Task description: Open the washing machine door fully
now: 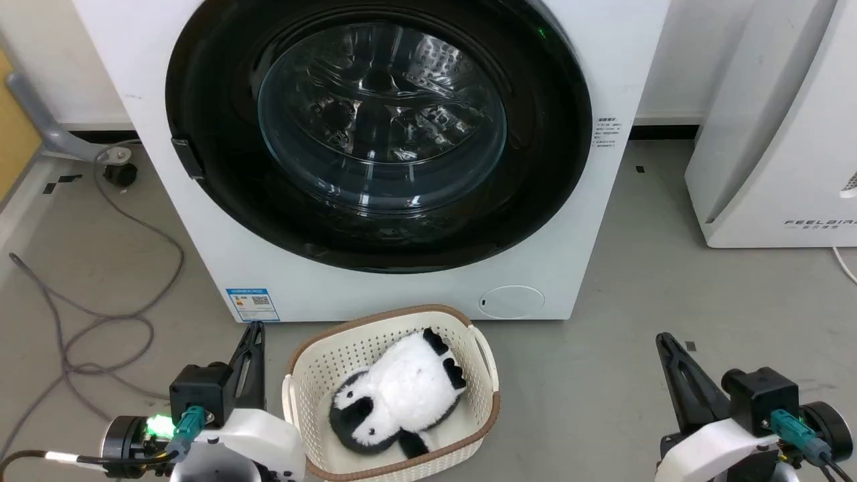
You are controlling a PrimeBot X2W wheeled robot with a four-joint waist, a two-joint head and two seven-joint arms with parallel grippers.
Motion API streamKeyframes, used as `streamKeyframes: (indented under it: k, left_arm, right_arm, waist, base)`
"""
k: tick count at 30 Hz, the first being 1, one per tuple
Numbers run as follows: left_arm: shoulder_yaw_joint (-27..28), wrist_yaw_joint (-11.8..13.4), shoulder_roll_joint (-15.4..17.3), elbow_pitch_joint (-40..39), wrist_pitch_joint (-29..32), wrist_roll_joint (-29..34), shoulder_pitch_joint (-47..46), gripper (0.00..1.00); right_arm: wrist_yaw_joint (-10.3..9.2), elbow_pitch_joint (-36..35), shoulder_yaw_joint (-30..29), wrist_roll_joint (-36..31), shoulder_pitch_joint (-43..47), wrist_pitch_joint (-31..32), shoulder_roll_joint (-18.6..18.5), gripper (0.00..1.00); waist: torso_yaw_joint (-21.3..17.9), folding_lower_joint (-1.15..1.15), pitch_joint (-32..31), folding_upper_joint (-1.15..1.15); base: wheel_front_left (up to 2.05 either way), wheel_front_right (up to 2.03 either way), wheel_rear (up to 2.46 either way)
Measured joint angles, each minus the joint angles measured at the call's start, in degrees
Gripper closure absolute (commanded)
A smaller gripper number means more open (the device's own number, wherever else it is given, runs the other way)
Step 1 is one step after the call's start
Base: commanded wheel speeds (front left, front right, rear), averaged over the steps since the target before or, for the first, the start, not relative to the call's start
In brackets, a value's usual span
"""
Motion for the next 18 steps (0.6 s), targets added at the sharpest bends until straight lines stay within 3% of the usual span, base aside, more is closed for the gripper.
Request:
streamKeyframes:
  k: [18]
  left_arm:
    - [0.0,0.0,0.0,0.0,0.0,0.0,0.0,1.00]
  right_arm:
    - [0.00,0.0,0.0,0.0,0.0,0.0,0.0,1.00]
  waist:
    - [0.0,0.00,0.0,0.00]
  base:
    - [0.00,0.00,0.00]
